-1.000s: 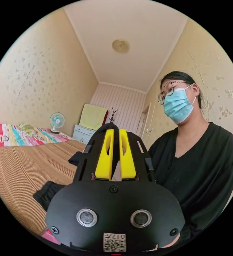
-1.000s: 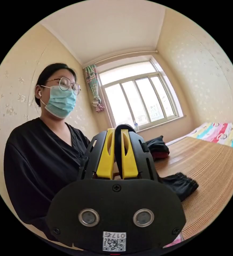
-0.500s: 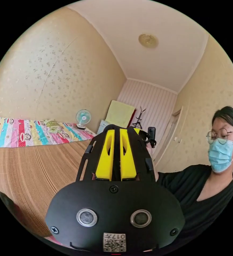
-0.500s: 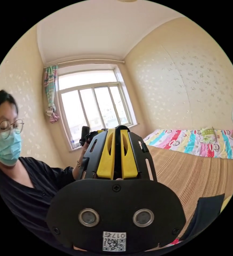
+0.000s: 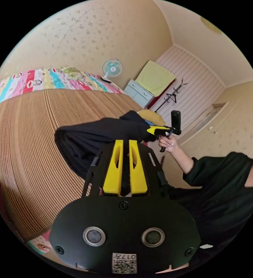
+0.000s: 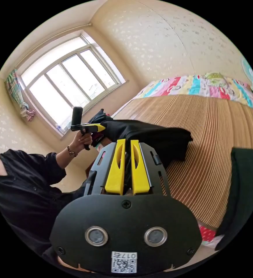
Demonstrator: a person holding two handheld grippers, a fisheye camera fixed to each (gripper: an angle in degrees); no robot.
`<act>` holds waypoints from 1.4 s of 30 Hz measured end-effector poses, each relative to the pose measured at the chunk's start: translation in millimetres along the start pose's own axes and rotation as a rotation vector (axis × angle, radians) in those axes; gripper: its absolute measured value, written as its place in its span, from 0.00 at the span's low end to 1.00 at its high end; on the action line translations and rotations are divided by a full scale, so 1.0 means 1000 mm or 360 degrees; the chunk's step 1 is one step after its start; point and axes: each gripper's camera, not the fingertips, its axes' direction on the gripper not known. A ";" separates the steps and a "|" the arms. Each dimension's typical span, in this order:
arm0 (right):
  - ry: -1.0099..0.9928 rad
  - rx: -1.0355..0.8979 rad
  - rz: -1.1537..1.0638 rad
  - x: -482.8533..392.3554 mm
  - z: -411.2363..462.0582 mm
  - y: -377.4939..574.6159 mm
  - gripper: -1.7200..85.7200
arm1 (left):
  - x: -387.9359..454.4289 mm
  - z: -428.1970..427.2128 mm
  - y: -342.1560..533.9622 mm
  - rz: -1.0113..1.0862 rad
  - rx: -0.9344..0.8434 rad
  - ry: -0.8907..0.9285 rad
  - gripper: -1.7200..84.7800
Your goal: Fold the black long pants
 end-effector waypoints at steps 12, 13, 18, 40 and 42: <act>0.0047 0.0057 0.0530 0.048 0.007 0.046 0.16 | -0.027 0.017 0.151 -0.0732 0.0195 0.0192 0.13; 0.0102 0.0019 0.0486 0.053 0.018 0.015 0.17 | -0.026 0.015 0.151 -0.0727 0.0190 0.0190 0.13; 0.0162 -0.0340 0.0573 0.103 0.121 -0.067 0.18 | -0.006 -0.005 0.156 -0.0628 0.0179 0.0300 0.10; 0.0000 -0.0516 0.0512 -0.079 0.463 -0.250 0.17 | 0.075 -0.099 0.241 -0.0997 0.0456 -0.0223 0.09; -0.0097 -0.0526 0.0485 -0.072 0.444 -0.246 0.17 | 0.087 -0.098 0.240 -0.0990 0.0505 -0.0229 0.09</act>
